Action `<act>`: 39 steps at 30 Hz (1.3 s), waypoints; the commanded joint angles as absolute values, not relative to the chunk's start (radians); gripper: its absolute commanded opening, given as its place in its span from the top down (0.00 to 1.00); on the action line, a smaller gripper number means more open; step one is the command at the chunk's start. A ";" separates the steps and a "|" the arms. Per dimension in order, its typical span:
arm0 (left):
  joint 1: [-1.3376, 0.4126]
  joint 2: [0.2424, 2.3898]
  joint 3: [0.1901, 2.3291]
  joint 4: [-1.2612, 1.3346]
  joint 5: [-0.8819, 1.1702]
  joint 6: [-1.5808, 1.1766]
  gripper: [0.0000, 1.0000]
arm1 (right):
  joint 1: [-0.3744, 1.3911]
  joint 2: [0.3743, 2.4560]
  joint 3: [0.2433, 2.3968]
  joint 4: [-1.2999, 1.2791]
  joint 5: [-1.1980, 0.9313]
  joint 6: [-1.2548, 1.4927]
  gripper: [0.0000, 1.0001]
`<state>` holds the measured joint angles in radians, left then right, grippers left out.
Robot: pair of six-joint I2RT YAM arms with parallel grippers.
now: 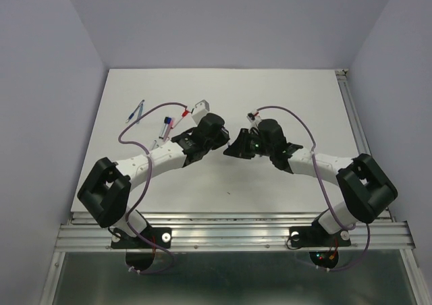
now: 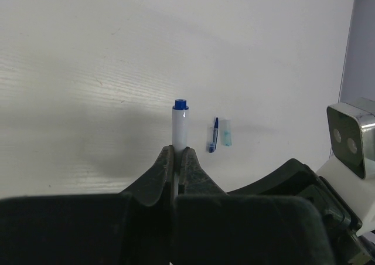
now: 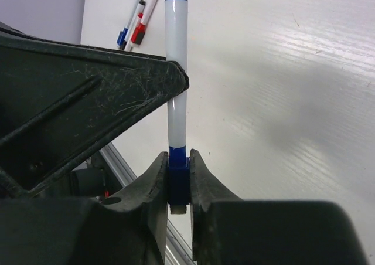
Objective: Open the pen caps
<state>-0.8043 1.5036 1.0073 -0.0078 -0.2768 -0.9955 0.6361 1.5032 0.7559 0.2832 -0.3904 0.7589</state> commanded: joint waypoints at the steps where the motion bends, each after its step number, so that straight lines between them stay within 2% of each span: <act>1: -0.810 1.450 1.019 0.002 -0.319 -0.982 1.00 | 0.650 1.513 0.822 0.328 -0.393 0.758 0.89; 3: -0.805 1.450 1.029 0.002 -0.357 -0.980 1.00 | 0.650 1.513 0.819 0.311 -0.417 0.759 0.99; 7: -0.779 1.474 1.058 0.006 -0.431 -0.950 1.00 | 0.666 1.483 0.779 0.327 -0.509 0.782 0.99; 13: -0.628 1.589 1.192 0.074 -0.563 -0.861 1.00 | 0.765 1.373 0.695 0.350 -0.679 0.811 0.99; 15: -0.538 1.636 1.270 0.074 -0.540 -0.841 1.00 | 0.814 1.312 0.661 0.350 -0.689 0.813 0.99; 19: -0.471 1.693 1.374 0.077 -0.557 -0.793 1.00 | 0.824 1.232 0.647 0.255 -0.629 0.779 0.99; 23: -0.434 1.674 1.388 0.089 -0.491 -0.657 1.00 | 0.825 1.184 0.678 0.096 -0.496 0.749 0.99; 26: -0.407 1.623 1.341 0.121 -0.378 -0.432 1.00 | 0.819 1.213 0.739 -0.077 -0.223 0.695 0.99; 28: -0.393 1.592 1.310 0.097 -0.301 -0.318 1.00 | 0.808 1.238 0.776 -0.141 -0.116 0.638 0.97; 29: -0.387 1.585 1.302 0.077 -0.287 -0.275 1.00 | 0.805 1.249 0.810 -0.190 -0.059 0.620 0.94; 30: -0.376 1.579 1.295 0.049 -0.287 -0.241 1.00 | 0.799 1.268 0.830 -0.218 0.084 0.591 0.94; 33: -0.353 1.557 1.234 -0.049 -0.337 -0.215 1.00 | 0.782 1.379 0.893 -0.296 0.318 0.551 0.93; 39: -0.333 1.487 1.117 -0.075 -0.376 -0.256 1.00 | 0.733 1.518 0.952 -0.281 0.385 0.512 0.90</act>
